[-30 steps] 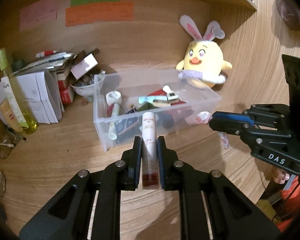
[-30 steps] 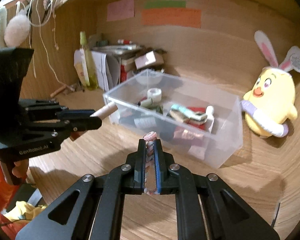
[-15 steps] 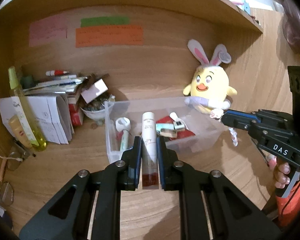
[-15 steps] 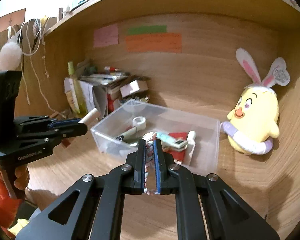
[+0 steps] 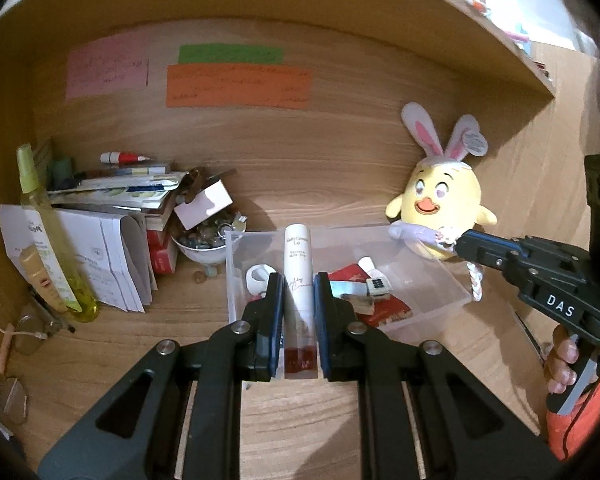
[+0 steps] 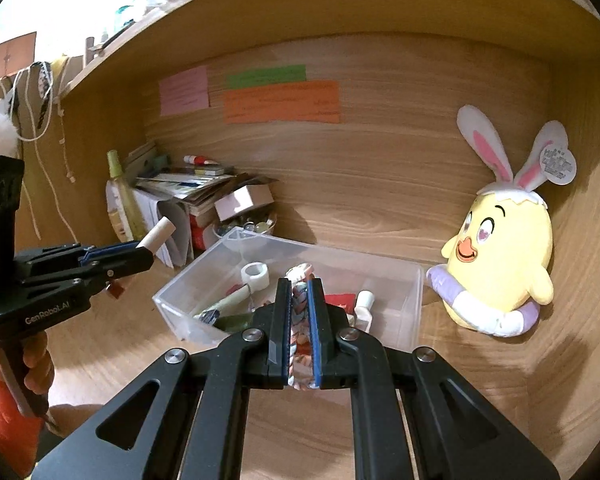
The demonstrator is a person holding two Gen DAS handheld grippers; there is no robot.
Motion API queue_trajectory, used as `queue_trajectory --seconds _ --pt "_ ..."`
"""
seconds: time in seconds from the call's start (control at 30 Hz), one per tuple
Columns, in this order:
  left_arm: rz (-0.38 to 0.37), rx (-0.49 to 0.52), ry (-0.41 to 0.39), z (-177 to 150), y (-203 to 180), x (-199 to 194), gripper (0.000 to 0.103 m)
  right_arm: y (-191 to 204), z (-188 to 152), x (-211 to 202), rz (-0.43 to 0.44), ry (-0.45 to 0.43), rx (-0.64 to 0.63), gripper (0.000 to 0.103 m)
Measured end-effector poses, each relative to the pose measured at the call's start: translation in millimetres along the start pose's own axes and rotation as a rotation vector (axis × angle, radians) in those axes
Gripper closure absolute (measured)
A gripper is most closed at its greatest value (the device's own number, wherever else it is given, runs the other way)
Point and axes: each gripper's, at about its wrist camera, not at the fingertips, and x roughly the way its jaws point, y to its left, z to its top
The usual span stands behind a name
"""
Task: Organize objects
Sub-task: 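Carry the lip balm tube and pink cord over the clear bin with both tools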
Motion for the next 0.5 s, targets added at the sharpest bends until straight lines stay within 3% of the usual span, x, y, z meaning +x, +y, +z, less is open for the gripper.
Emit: queue_trajectory --seconds 0.5 --pt "0.026 -0.026 0.114 -6.2 12.3 56.7 0.089 -17.7 -4.7 60.5 -0.057 0.097 0.056 0.096"
